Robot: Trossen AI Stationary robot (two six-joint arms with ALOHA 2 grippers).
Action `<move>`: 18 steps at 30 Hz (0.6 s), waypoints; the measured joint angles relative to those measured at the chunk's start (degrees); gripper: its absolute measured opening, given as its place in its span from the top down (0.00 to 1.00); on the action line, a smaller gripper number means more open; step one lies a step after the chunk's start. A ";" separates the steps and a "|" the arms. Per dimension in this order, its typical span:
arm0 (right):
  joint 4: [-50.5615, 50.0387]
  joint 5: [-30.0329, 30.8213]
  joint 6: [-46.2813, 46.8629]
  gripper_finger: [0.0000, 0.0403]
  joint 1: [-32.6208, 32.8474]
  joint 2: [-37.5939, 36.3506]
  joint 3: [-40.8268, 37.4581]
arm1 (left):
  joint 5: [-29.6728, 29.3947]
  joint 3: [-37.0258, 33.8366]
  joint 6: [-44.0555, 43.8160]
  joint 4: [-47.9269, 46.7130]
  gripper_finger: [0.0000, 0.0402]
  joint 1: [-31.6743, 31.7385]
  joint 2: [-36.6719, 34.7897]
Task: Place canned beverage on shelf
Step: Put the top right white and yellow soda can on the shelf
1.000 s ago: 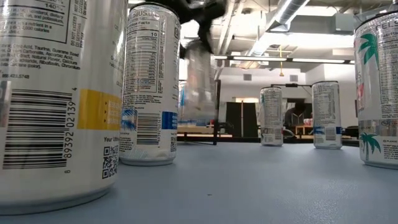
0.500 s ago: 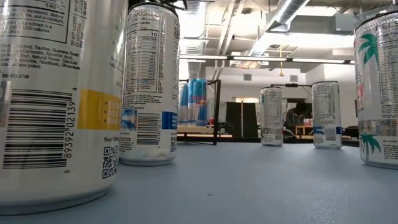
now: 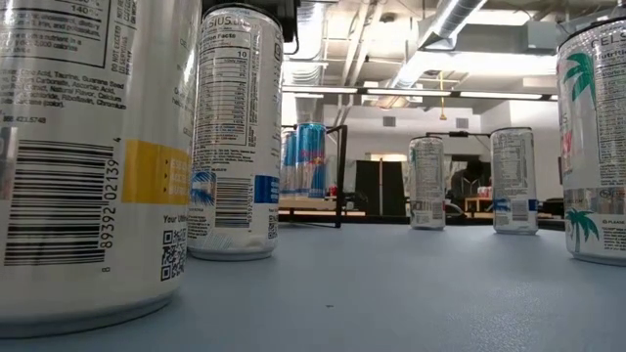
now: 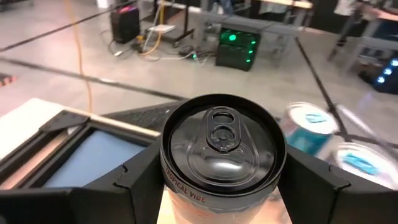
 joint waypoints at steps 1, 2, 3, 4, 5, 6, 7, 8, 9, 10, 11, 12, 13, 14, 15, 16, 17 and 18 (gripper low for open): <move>0.02 0.00 0.00 0.27 0.00 0.00 -0.02 | 0.39 -0.60 -0.62 0.63 0.40 0.53 0.52; 0.21 0.00 0.00 0.27 0.00 0.00 -0.02 | 1.02 -1.08 -1.66 0.80 0.40 1.04 0.85; 0.53 0.00 0.00 0.27 -0.02 0.00 0.00 | 2.38 -1.43 -2.79 0.85 0.40 1.64 1.06; 0.77 0.00 0.02 0.27 -0.07 -0.02 -0.02 | 3.60 -1.75 -3.31 1.64 0.40 2.03 1.07; 0.86 0.00 0.02 0.27 -0.07 -0.02 0.00 | 3.39 -1.94 -3.37 2.35 0.40 2.18 1.13; 0.85 0.00 0.02 0.27 -0.07 -0.02 0.02 | 2.31 -1.95 -3.01 2.74 0.40 2.20 1.27; 0.86 0.00 0.02 0.27 -0.07 -0.02 0.02 | 1.73 -1.91 -2.32 2.70 0.40 2.31 1.37; 0.90 0.00 0.02 0.27 -0.07 -0.02 0.02 | 2.09 -1.81 -1.18 2.74 0.40 2.51 1.46; 0.96 0.00 0.02 0.27 -0.07 -0.02 0.02 | 2.70 -1.78 -0.13 3.28 0.40 2.59 1.73; 1.04 0.00 0.02 0.27 -0.07 -0.03 0.02 | 2.91 -1.69 0.83 3.57 0.40 2.62 2.01; 1.10 0.00 0.02 0.27 -0.07 -0.03 0.02 | 2.98 -1.69 1.27 3.78 0.40 2.75 2.22; 1.15 0.00 0.03 0.27 -0.07 -0.02 0.02 | 3.47 -1.69 1.36 3.91 0.40 2.79 2.32; 1.21 0.00 0.03 0.27 -0.07 -0.04 0.02 | 3.87 -1.69 1.43 4.10 0.40 2.81 2.68; 1.22 0.00 0.04 0.27 -0.07 -0.04 0.02 | 3.66 -1.69 1.41 4.08 0.40 2.81 2.81; 1.22 0.00 0.04 0.27 -0.07 -0.04 0.02 | 3.61 -1.69 1.39 4.01 0.40 2.97 2.95; 1.20 0.00 0.04 0.27 -0.07 -0.03 0.02 | 4.03 -1.69 1.51 4.03 0.40 3.08 2.99; 1.22 0.00 0.07 0.27 -0.07 -0.04 0.02 | 4.06 -1.68 2.28 4.26 0.40 3.12 3.16; 1.24 0.00 0.40 0.27 -0.07 -0.02 0.02 | 3.98 -1.65 3.30 4.37 0.40 3.24 3.32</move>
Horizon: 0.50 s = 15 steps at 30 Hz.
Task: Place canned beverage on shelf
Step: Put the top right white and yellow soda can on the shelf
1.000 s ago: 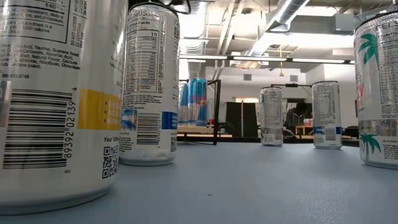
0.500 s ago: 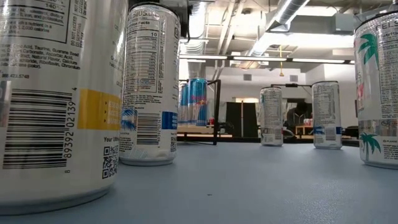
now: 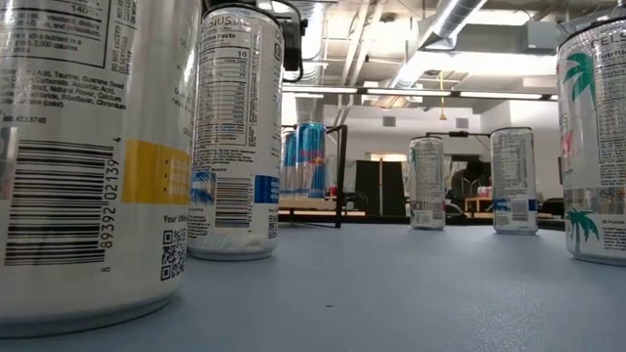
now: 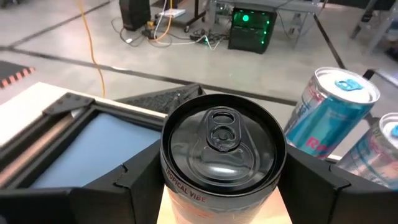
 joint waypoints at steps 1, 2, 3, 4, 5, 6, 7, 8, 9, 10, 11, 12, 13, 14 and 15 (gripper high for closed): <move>-0.02 0.00 0.33 0.27 0.00 0.00 0.00 | -0.10 0.00 1.09 -0.01 0.40 0.17 0.10; -0.03 0.00 0.64 0.27 0.00 0.00 0.00 | -0.15 0.00 2.39 0.04 0.40 0.21 0.14; -0.07 0.00 0.96 0.27 0.02 -0.01 0.00 | 0.05 0.00 3.44 0.40 0.39 0.27 0.14; -0.07 0.00 1.00 0.27 0.02 0.00 0.00 | 0.21 0.01 4.12 0.65 0.38 0.27 0.14; -0.07 -0.03 1.06 0.27 0.02 -0.01 -0.01 | 0.14 0.02 4.63 0.75 0.36 0.25 0.14; -0.09 -0.05 1.11 0.27 0.02 0.00 0.00 | 0.07 0.00 5.35 1.01 0.34 0.25 0.14; -0.11 -0.07 1.11 0.27 0.02 0.00 0.00 | 0.10 0.00 5.86 1.24 0.32 0.25 0.14; -0.09 -0.07 1.11 0.27 0.02 -0.01 0.00 | 0.16 0.02 6.37 1.36 0.30 0.25 0.14; -0.13 -0.07 1.11 0.27 0.02 0.00 -0.02 | 0.24 0.00 7.06 1.47 0.28 0.25 0.14; -0.13 -0.09 1.11 0.27 0.02 -0.01 0.00 | 0.45 0.01 7.56 1.66 0.26 0.25 0.14; -0.13 -0.09 1.11 0.27 0.02 -0.01 0.00 | 0.58 0.02 8.47 1.84 0.25 0.25 0.14; -0.13 -0.09 1.11 0.27 0.02 0.00 0.00 | 0.68 0.01 9.11 2.17 0.24 0.25 0.14; -0.15 -0.09 1.11 0.27 0.03 -0.01 0.00 | 0.85 0.01 9.75 2.30 0.23 0.25 0.14; -0.13 -0.09 1.11 0.27 0.07 0.00 0.00 | 0.88 0.01 10.10 2.45 0.22 0.25 0.14; -0.15 -0.11 1.11 0.27 0.07 0.00 0.00 | 0.87 0.01 10.27 2.69 0.21 0.25 0.14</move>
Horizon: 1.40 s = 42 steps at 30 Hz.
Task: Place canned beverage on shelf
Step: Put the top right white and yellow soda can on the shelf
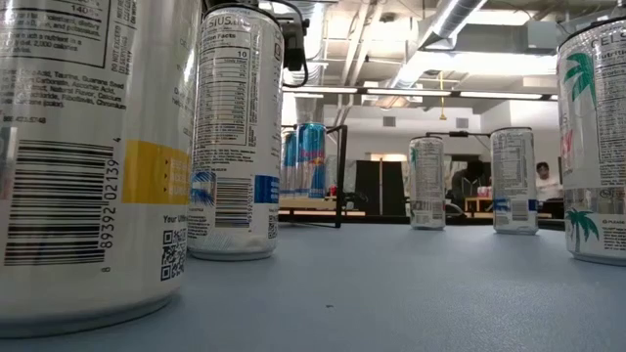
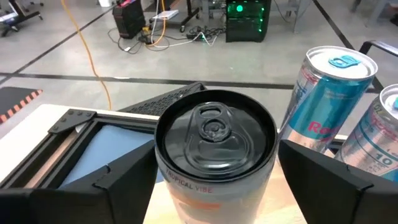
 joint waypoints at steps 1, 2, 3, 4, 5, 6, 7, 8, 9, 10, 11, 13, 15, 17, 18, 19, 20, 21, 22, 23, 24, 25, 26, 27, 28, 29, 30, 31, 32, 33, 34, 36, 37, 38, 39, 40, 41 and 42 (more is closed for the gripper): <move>0.00 0.00 0.00 0.27 0.02 0.00 0.00 | 0.00 0.00 0.28 0.25 0.21 0.00 0.00; 0.00 0.00 0.00 0.27 0.02 0.00 0.00 | 0.00 0.00 0.53 0.46 0.21 0.00 0.00; 0.00 0.00 0.00 0.27 0.02 -0.01 0.00 | 0.00 -0.01 0.80 0.57 0.21 -0.04 0.00; -0.01 0.00 0.00 0.27 0.02 0.00 0.00 | -0.02 -0.01 0.81 0.57 0.21 -0.12 0.00; -0.03 -0.02 0.00 0.27 0.02 0.00 -0.01 | -0.08 -0.01 0.86 0.55 0.21 -0.30 0.00; -0.10 -0.02 0.00 0.27 0.02 0.00 0.00 | -0.36 -0.01 1.16 0.56 0.21 -0.51 -0.02; -0.25 -0.02 0.00 0.27 0.02 0.00 -0.01 | -0.60 0.00 1.87 0.56 0.21 -0.69 -0.16; -0.38 -0.02 0.00 0.27 0.02 0.00 0.00 | -0.95 -0.01 2.97 0.57 0.21 -0.85 -0.24; -0.45 -0.02 0.00 0.27 0.02 0.00 0.00 | -1.34 0.01 3.73 0.57 0.21 -1.09 -0.35; -0.48 -0.02 0.00 0.27 0.02 0.00 0.00 | -1.48 0.01 4.38 0.57 0.21 -1.29 -0.62; -0.48 -0.04 0.00 0.27 0.02 0.00 -0.02 | -1.46 0.01 5.29 0.55 0.21 -1.57 -0.98; -0.57 -0.04 -0.01 0.27 0.02 0.00 0.00 | -2.10 0.01 7.20 0.71 0.21 -2.13 -1.82; -0.69 -0.04 -0.02 0.27 0.02 0.00 0.00 | -2.94 0.01 9.63 0.55 0.21 -2.73 -2.82; -0.69 -0.04 0.00 0.27 0.02 0.00 0.00 | -3.06 0.01 11.85 0.54 0.21 -3.15 -4.16; -0.70 -0.05 -0.01 0.27 0.02 0.00 -0.01 | -3.05 0.01 13.32 0.49 0.21 -3.52 -4.98; -0.70 -0.10 0.00 0.27 0.02 0.00 0.00 | -2.99 0.01 15.63 0.35 0.21 -3.98 -6.05; -0.74 -0.32 0.00 0.27 0.02 0.00 0.00 | -3.03 0.01 18.40 0.27 0.21 -4.56 -7.24; -0.74 -0.86 0.00 0.27 0.02 0.00 0.00 | -3.08 0.01 21.70 0.29 0.21 -5.41 -8.64; -0.75 -1.46 0.02 0.27 0.00 0.00 0.00 | -3.14 0.01 24.67 0.29 0.21 -6.39 -10.21; -0.80 -1.88 0.00 0.27 0.02 0.00 -0.02 | -3.10 0.01 26.82 0.31 0.21 -7.49 -11.99; -0.86 -2.08 0.01 0.27 0.02 0.00 -0.02 | -3.11 0.01 28.69 0.43 0.21 -8.57 -13.88; -0.90 -2.14 0.01 0.27 0.02 0.00 -0.01 | -3.09 0.01 31.05 0.50 0.21 -9.53 -15.98; -0.90 -2.14 0.01 0.27 0.02 0.00 0.00 | -2.86 -0.08 34.04 0.62 0.21 -10.51 -18.40; -0.92 -2.14 0.02 0.27 0.02 0.00 -0.02 | -2.38 -0.55 37.69 1.12 0.21 -11.39 -20.93; -0.94 -2.14 0.02 0.27 0.02 0.00 0.00 | -1.51 -1.23 41.75 2.00 0.21 -12.16 -23.56; -1.03 -2.18 0.01 0.27 0.02 0.00 -0.01 | -0.11 -2.39 45.71 3.19 0.21 -12.81 -26.38; -1.15 -2.25 0.00 0.27 0.02 0.00 -0.01 | 2.39 -3.72 49.36 4.52 0.21 -13.14 -29.18; -1.22 -2.29 0.02 0.27 0.02 0.00 -0.02 | 5.12 -5.23 52.90 5.95 0.21 -13.22 -31.84; -1.34 -2.30 0.00 0.27 0.02 0.00 -0.02 | 7.88 -7.09 56.62 8.00 0.21 -13.21 -34.70; -1.55 -2.31 0.00 0.27 0.01 0.00 -0.02 | 11.09 -9.30 60.20 10.76 0.21 -13.15 -37.57; -1.73 -2.32 0.00 0.27 0.02 0.00 -0.02 | 14.41 -11.97 64.32 14.72 0.21 -12.86 -40.47; -2.12 -2.32 -0.04 0.27 0.02 0.02 -0.02 | 23.65 -18.06 73.17 27.17 0.21 -11.55 -45.92; -2.24 -2.32 -0.40 0.27 0.02 0.02 -0.02 | 29.49 -21.07 77.88 33.21 0.21 -10.67 -48.19; -2.24 -2.32 -0.92 0.27 0.01 0.02 -0.02 | 34.74 -24.00 81.78 37.76 0.21 -9.71 -50.19; -2.17 -2.32 -1.29 0.27 -0.02 0.02 -0.02 | 38.51 -26.64 84.73 41.53 0.21 -8.68 -51.89; -2.17 -2.32 -1.69 0.27 -0.12 0.02 -0.02 | 40.69 -28.92 86.79 44.42 0.21 -7.54 -53.18; -2.19 -2.32 -2.24 0.27 -0.11 0.02 -0.02 | 42.27 -30.76 88.49 46.62 0.21 -6.34 -54.24; -2.19 -2.35 -2.51 0.27 -0.11 0.02 -0.02 | 43.26 -32.11 90.17 47.47 0.21 -5.15 -55.11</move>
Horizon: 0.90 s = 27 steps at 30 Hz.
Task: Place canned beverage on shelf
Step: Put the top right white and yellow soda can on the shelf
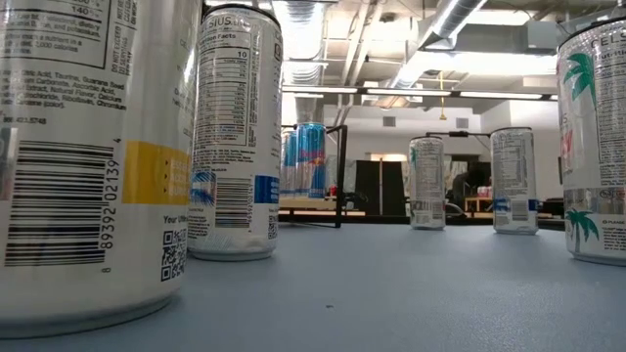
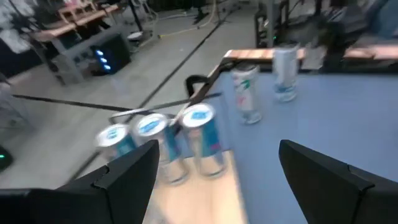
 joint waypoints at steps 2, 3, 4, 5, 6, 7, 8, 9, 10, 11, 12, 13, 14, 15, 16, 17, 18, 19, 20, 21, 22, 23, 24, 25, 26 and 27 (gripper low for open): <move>0.00 -0.04 -0.36 0.27 0.00 0.00 0.00 | 1.32 -1.74 2.51 -0.17 0.21 2.46 -1.07; -0.02 -0.06 -0.46 0.27 0.00 0.00 0.00 | 2.33 -2.28 3.26 -0.27 0.21 3.71 -1.39; -0.08 -0.16 -0.53 0.27 0.00 0.00 0.00 | 4.01 -2.67 4.11 -0.35 0.21 4.99 -1.44; -0.21 -0.19 -0.53 0.27 0.00 0.00 0.00 | 6.23 -3.02 5.19 0.15 0.21 6.37 -1.45; -0.34 -0.19 -0.53 0.27 0.00 0.00 0.00 | 7.97 -3.19 6.23 0.84 0.21 8.05 -1.43; -0.51 -0.19 -0.53 0.27 0.00 0.00 0.00 | 9.48 -3.20 7.08 1.31 0.21 9.66 -1.21; -0.66 -0.19 -0.54 0.27 0.00 0.00 0.00 | 10.93 -3.16 7.68 1.63 0.21 11.64 -0.62; -0.63 -0.19 -0.53 0.27 0.00 0.00 0.00 | 11.58 -3.16 8.14 1.80 0.21 13.63 -0.01; -0.64 -0.19 -0.53 0.27 0.00 0.00 0.00 | 12.21 -3.16 8.17 1.81 0.21 15.63 0.67; -0.66 -0.19 -0.53 0.27 0.00 0.00 0.00 | 12.75 -3.16 7.88 1.66 0.21 17.62 1.39; -0.63 -0.19 -0.51 0.27 0.00 0.00 0.00 | 13.73 -3.21 7.23 1.47 0.21 19.45 1.93; -0.65 -0.19 -0.36 0.27 0.00 0.00 0.00 | 14.95 -3.22 7.03 1.54 0.21 21.03 2.35; -0.63 -0.19 -0.10 0.27 0.00 0.00 0.00 | 16.32 -3.20 6.94 1.79 0.21 22.48 2.62; -0.64 -0.22 0.20 0.27 0.00 0.00 0.00 | 17.90 -3.18 6.99 1.80 0.21 23.93 2.80; -0.66 -0.28 0.55 0.27 0.00 0.00 0.00 | 19.77 -3.18 7.09 1.70 0.21 25.28 3.08; -0.66 -0.38 0.82 0.27 0.00 0.00 0.00 | 22.08 -3.18 7.13 1.86 0.21 26.49 3.46; -0.68 -0.43 0.87 0.27 0.00 0.00 0.00 | 24.02 -3.18 7.11 1.91 0.21 27.60 3.73; -0.72 -0.44 0.97 0.27 0.00 0.00 0.00 | 25.47 -3.18 7.11 1.56 0.21 28.63 4.00; -0.72 -0.45 1.00 0.27 0.00 0.00 0.00 | 26.76 -3.18 7.13 1.28 0.21 29.66 4.24; -0.74 -0.45 1.03 0.27 0.00 0.00 0.00 | 27.98 -3.18 7.14 0.97 0.21 30.59 4.52; -0.78 -0.45 1.03 0.27 0.00 0.00 0.00 | 29.25 -3.19 7.15 0.61 0.21 31.46 4.85; -0.83 -0.45 1.03 0.27 0.00 0.00 0.00 | 30.27 -3.37 7.14 0.65 0.21 32.16 5.12; -0.84 -0.45 1.03 0.27 0.00 0.00 0.00 | 30.70 -4.00 7.41 1.20 0.21 32.75 5.21; -0.85 -0.48 1.03 0.27 0.00 0.00 0.00 | 30.67 -4.59 8.11 1.18 0.21 33.26 5.19; -0.87 -0.51 1.09 0.27 0.00 0.00 0.00 | 30.19 -5.25 8.87 1.51 0.21 33.72 5.17; -0.85 -0.59 1.35 0.27 0.00 0.00 0.00 | 29.18 -5.92 9.44 2.09 0.21 34.30 5.12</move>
